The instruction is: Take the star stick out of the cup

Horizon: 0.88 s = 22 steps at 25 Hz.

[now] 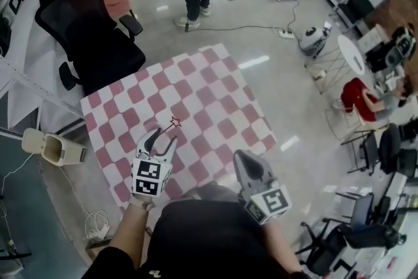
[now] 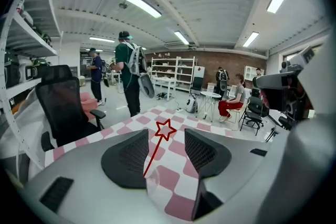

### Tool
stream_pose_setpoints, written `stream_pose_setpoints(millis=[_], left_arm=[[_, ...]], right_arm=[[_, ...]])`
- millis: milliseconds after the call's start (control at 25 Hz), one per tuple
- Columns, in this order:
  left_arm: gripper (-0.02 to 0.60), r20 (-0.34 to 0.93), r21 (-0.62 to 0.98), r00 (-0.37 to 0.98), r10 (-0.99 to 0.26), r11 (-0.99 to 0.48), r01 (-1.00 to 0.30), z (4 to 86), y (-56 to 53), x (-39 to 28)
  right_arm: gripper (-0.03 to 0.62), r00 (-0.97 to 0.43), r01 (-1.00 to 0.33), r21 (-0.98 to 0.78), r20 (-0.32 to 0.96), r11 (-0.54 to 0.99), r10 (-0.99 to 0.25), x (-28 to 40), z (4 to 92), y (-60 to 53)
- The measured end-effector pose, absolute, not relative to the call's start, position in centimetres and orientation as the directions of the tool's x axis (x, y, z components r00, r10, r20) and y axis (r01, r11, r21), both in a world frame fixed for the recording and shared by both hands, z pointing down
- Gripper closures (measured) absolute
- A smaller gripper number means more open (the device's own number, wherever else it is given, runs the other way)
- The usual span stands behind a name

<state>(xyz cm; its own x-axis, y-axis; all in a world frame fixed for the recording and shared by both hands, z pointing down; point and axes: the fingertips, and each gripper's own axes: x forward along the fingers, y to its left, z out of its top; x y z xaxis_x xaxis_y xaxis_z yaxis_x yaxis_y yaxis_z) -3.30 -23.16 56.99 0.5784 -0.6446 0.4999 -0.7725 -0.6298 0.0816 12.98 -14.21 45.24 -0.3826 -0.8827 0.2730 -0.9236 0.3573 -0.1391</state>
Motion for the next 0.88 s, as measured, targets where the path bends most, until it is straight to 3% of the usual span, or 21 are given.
stream_pose_setpoints(millis=[440,880], left_arm=[[0.291,0.595,0.018,0.545,-0.591,-0.668,-0.744,61.4,-26.4,-0.8],[0.29,0.61,-0.013,0.539,-0.58,-0.688,-0.726,62.9,-28.3,0.7]], right_arm=[[0.574,-0.35,-0.937,-0.14,0.354,0.322,-0.867,15.1,48.1,-15.4],[0.574,-0.324,-0.946,-0.147,0.368,0.29,-0.871,16.4,48.5,-16.6]])
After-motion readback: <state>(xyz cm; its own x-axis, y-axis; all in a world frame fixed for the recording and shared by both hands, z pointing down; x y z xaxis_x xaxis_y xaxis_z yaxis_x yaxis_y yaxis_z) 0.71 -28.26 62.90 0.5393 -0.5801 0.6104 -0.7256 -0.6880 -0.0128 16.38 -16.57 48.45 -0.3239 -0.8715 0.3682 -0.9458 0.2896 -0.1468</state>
